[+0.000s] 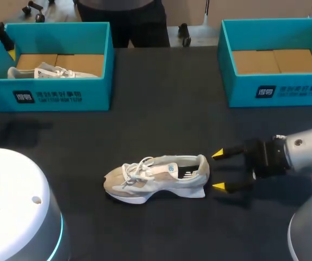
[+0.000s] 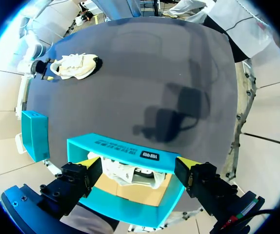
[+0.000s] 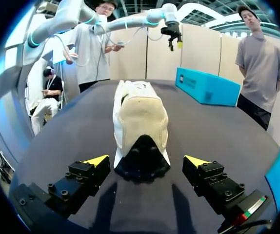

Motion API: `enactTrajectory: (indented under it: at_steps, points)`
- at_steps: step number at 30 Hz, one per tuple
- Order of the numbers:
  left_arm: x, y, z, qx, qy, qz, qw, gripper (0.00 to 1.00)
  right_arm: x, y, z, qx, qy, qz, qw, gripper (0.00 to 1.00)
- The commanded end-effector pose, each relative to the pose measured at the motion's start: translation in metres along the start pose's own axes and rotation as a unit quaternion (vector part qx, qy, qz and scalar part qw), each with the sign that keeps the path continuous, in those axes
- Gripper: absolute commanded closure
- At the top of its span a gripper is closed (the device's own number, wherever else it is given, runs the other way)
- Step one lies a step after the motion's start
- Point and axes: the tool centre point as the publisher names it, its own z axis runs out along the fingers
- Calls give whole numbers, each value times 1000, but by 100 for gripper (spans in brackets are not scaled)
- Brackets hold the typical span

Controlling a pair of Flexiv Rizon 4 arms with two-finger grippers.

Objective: Take the shoe out of the shoebox, open the shoe tongue, remove and reinsert the insole, then place the shoe into the shoebox

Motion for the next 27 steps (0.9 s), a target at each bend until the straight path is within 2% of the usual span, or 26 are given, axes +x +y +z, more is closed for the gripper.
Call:
enactTrajectory:
  at_steps: [1, 11, 27]
  points:
    - [0, -2, 0, -3, 1, 0, 1000, 0, -1, 4, 14, 3, -2, 1, 1000, 0]
    - [0, -2, 0, -3, 1, 0, 1000, 0, -3, 10, 31, -1, 2, 1, 1000, 0]
    - [0, -2, 0, -3, 1, 0, 1000, 0, 5, 14, 54, -20, 20, 3, 1000, 0]
